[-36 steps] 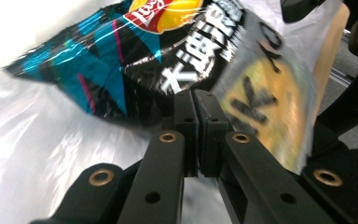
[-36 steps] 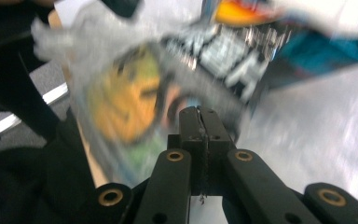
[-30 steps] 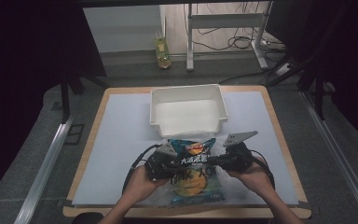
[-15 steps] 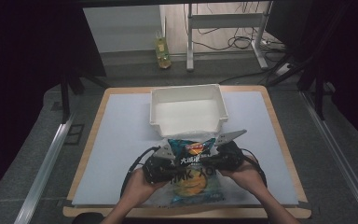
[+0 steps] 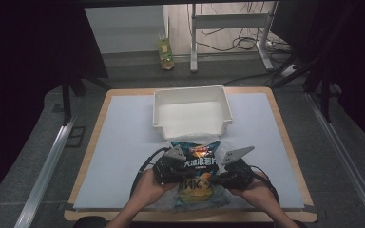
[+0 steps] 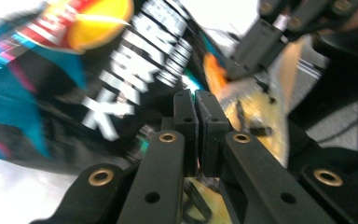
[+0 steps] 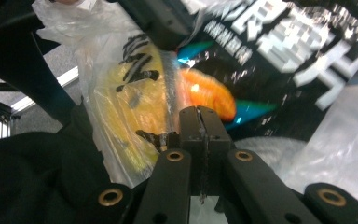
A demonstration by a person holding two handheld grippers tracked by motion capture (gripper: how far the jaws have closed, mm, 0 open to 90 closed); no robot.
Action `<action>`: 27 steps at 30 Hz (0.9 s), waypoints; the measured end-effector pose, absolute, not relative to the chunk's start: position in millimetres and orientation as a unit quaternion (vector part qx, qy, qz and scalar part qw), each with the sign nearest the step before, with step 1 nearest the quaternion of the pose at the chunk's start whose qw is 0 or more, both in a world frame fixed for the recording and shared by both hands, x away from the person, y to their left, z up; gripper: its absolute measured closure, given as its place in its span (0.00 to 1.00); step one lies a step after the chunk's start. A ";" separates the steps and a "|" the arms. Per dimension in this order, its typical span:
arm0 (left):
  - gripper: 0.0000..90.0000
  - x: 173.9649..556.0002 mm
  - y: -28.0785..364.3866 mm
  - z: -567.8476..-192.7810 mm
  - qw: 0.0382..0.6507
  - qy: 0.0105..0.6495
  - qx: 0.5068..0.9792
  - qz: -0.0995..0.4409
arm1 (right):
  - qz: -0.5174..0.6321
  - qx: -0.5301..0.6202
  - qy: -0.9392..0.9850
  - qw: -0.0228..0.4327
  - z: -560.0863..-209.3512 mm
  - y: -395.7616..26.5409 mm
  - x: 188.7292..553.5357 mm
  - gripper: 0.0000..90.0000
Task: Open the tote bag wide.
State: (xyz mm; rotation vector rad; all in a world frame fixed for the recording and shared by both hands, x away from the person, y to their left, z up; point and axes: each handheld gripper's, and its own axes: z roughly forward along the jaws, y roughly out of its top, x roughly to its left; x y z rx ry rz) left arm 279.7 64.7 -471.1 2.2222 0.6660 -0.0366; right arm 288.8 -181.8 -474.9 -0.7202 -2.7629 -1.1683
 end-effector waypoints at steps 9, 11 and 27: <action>0.98 249.2 62.5 -483.8 0.370 0.234 0.899 -0.018 | -0.357 -0.233 -0.904 0.022 -487.1 -190.6 268.3 0.99; 0.98 241.6 63.7 -486.8 0.359 0.231 0.904 -0.017 | -0.351 -0.232 -0.907 0.018 -489.2 -191.8 265.0 0.99; 0.99 203.8 87.8 -507.1 0.335 0.252 0.908 0.021 | -0.333 -0.259 -0.907 0.009 -500.9 -211.1 249.1 0.99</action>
